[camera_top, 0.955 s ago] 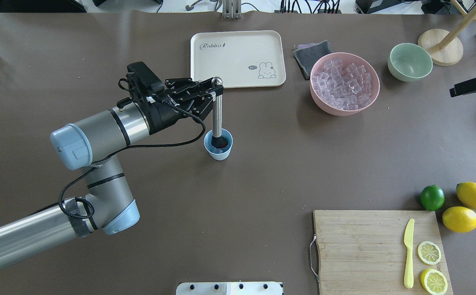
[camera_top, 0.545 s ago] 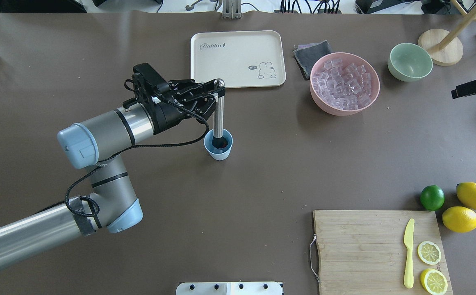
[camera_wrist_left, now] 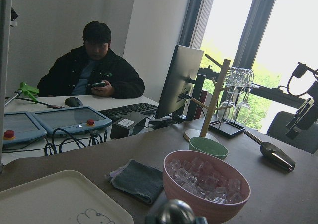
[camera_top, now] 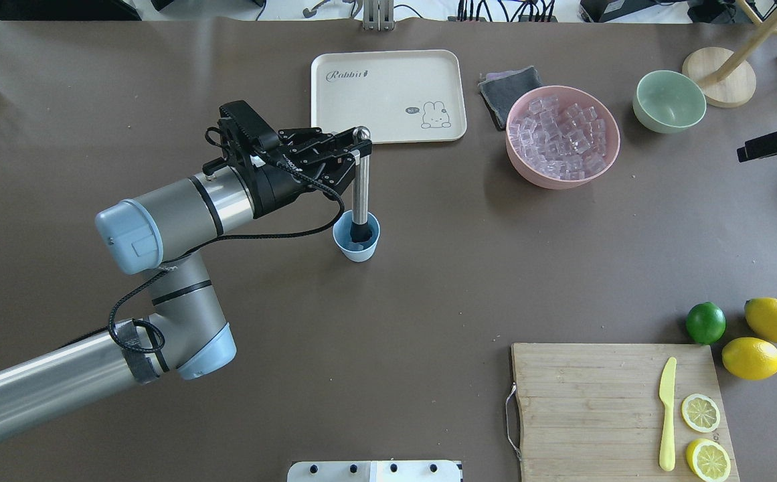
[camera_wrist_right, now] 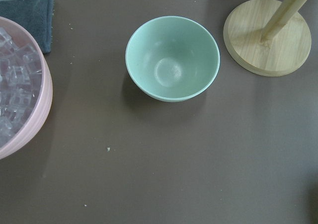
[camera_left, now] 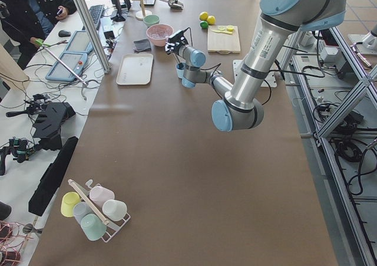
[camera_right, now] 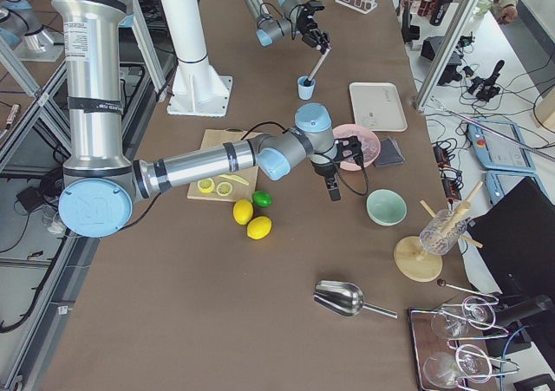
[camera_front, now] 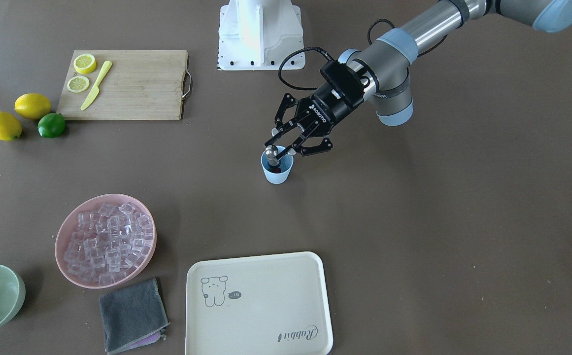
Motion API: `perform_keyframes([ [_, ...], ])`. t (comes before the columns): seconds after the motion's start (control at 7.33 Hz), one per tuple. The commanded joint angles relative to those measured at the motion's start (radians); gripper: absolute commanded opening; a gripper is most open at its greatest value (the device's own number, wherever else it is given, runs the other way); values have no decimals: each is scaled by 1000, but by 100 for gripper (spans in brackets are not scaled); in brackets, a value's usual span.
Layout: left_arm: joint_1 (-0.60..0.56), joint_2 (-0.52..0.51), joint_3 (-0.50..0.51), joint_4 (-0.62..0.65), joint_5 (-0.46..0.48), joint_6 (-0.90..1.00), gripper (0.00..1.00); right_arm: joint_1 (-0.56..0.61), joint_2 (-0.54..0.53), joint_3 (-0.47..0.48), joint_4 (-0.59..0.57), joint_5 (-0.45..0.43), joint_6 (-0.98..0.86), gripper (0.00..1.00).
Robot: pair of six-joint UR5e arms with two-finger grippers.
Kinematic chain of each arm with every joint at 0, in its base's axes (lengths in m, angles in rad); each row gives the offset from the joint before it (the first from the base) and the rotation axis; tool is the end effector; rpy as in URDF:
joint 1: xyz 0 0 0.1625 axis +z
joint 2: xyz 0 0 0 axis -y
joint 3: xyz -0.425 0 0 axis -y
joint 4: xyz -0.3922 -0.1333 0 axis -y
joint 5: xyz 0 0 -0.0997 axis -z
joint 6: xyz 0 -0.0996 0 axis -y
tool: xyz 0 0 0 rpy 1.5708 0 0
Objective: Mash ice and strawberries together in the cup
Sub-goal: 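Press the muddler down into the cup with the left gripper to mash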
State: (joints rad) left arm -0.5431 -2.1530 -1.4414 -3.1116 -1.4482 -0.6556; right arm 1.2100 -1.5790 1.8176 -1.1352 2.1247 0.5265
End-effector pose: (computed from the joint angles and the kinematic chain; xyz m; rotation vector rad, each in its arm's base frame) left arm 0.4690 -0.4530 0.2144 1.3851 1.4318 0.1180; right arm -0.1038 -0.5042 0.4987 0.3639 -0.7617 -0.0309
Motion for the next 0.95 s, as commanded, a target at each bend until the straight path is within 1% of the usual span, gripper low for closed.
perform_keyframes([
  [0.0,2,4,-40,-1,0,-7,0,0,-9,11,0,1,1,100],
  [0.27,3,11,-37,-16,0,-7,0,0,-36,44,0,4,1,100],
  [0.55,3,25,-30,-19,0,-7,0,0,-52,52,0,1,1,100],
  [0.82,8,15,10,-19,5,-7,0,0,-56,52,0,1,1,100],
])
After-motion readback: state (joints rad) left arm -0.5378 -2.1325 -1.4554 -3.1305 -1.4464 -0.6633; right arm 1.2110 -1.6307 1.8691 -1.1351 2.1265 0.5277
